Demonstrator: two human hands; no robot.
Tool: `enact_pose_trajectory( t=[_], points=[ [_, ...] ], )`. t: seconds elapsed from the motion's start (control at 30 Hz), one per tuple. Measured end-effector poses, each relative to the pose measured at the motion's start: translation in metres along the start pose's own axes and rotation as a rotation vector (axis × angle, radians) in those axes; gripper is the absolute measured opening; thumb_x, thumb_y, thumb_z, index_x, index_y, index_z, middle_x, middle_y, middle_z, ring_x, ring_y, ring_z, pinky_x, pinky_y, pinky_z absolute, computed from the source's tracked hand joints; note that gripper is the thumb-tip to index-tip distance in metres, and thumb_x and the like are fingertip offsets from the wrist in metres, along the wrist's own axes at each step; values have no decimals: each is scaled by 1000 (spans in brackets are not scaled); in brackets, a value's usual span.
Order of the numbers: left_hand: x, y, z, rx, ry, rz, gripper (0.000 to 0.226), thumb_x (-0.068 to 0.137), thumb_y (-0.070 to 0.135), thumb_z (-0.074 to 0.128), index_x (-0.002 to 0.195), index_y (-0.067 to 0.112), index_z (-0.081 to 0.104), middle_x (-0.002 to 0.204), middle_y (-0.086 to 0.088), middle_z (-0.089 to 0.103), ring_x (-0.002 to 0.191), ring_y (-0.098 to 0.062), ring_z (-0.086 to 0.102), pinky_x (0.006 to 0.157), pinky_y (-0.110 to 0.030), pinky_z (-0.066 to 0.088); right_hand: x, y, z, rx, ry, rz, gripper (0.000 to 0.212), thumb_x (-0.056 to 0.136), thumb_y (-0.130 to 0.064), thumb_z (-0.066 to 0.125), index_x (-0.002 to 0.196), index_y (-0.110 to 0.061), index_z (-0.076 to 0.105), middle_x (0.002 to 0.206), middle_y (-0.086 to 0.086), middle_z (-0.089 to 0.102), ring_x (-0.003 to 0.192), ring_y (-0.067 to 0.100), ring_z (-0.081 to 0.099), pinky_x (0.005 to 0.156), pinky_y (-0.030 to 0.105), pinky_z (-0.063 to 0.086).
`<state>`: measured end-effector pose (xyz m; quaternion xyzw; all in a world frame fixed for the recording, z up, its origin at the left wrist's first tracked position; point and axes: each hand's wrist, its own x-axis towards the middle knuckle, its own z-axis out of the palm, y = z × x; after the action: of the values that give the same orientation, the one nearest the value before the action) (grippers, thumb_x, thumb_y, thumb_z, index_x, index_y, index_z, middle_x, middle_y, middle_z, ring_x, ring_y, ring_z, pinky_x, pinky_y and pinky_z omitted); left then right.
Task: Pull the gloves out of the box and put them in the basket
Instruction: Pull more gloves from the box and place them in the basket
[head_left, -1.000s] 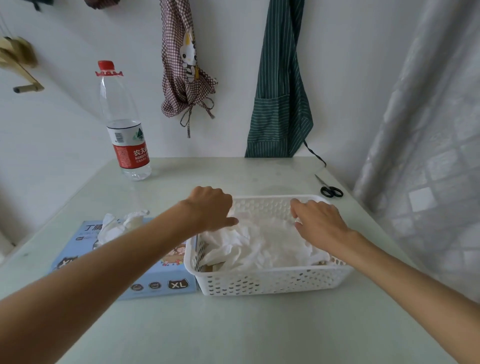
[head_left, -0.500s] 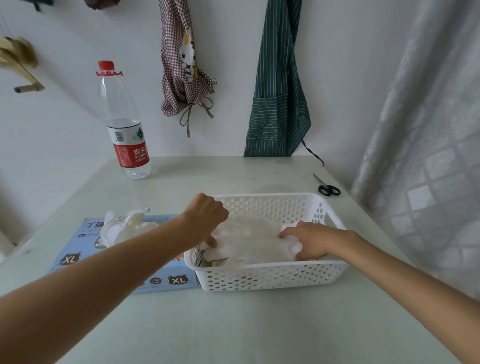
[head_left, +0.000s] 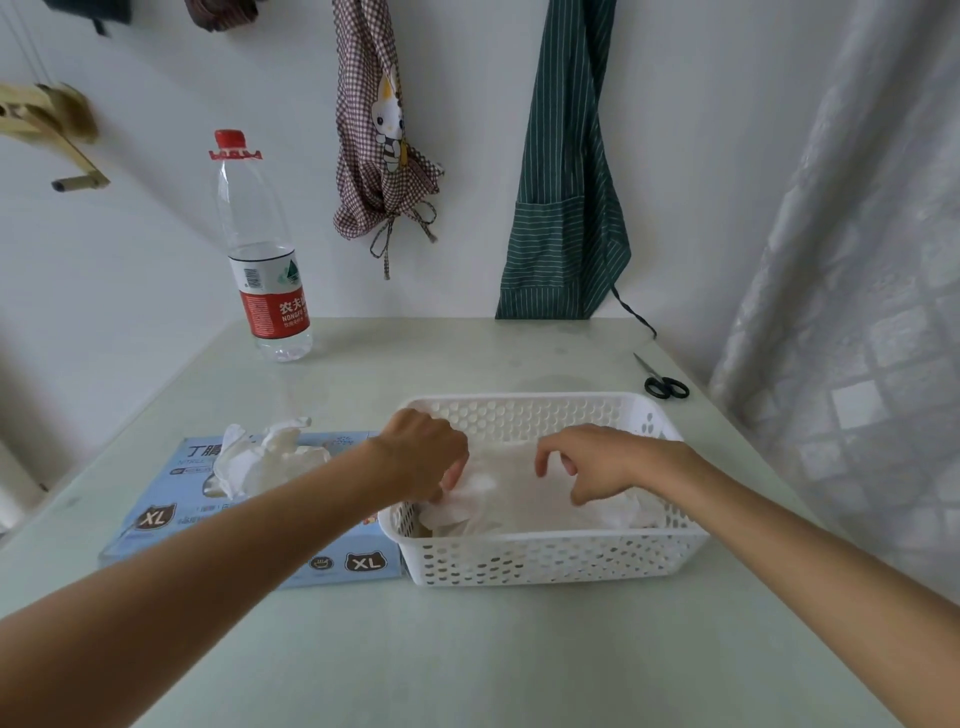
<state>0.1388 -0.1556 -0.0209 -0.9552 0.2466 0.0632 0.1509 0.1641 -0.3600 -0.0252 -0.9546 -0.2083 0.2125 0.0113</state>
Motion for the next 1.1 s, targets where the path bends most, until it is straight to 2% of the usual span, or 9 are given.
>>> enact_pose_trajectory(
  t=[0.13,0.23,0.33,0.43,0.57,0.67,0.83,1.0,1.1],
  points=[
    [7,0,8,165,86,37,14,89,25,56,99,28,65,105,8,68,98,-13,61,93,-26,35,16,-11,2,55,53,-57,35,85,-7,58,112,-28,58,88,-5,50,90,19,55,74,32,46],
    [2,-3,0,-37,113,34,13,86,32,59,96,28,66,103,11,67,98,-11,61,83,-23,32,26,-12,3,224,119,-94,39,82,-11,66,115,-29,57,85,-7,54,91,18,57,80,33,47],
    [-1,0,-9,-250,-107,-22,27,88,47,57,101,26,70,105,6,68,99,-16,61,77,-24,39,31,-15,7,277,62,-128,64,78,-13,74,132,-32,46,82,-10,53,87,16,55,81,30,47],
    [2,12,-8,-281,-303,-48,47,88,60,48,99,21,72,97,0,65,92,-19,59,75,-28,42,31,-15,11,230,-18,-121,76,78,-12,73,142,-31,35,82,-18,45,81,9,51,81,29,47],
    [6,19,-6,-271,-362,-52,45,88,55,54,115,21,65,112,-1,65,103,-22,60,79,-27,44,32,-11,11,292,-40,-100,88,76,-6,72,143,-37,26,87,-4,53,78,15,58,82,34,53],
    [5,15,-12,-352,-378,-20,37,87,47,60,112,21,67,114,1,65,107,-21,60,86,-28,46,33,-11,12,318,-66,-114,95,74,-3,72,144,-41,19,95,3,54,78,18,58,78,35,55],
    [1,7,-14,-352,-334,-41,35,91,49,54,107,23,70,112,1,66,100,-18,59,75,-23,41,37,-11,11,321,-112,-120,95,76,-4,72,144,-39,16,89,0,55,72,15,58,69,29,52],
    [1,12,0,-176,-215,-19,32,88,44,59,112,24,66,114,4,66,105,-21,60,86,-30,44,26,-2,1,280,0,-159,72,76,-15,78,133,-36,40,94,-2,62,83,12,61,68,20,45],
    [-2,5,-2,-87,-137,-45,31,89,40,59,114,23,64,115,2,65,107,-20,59,81,-26,40,11,15,-5,285,34,-157,66,74,-20,80,126,-38,43,96,-4,58,70,1,53,66,18,42]
  ],
)
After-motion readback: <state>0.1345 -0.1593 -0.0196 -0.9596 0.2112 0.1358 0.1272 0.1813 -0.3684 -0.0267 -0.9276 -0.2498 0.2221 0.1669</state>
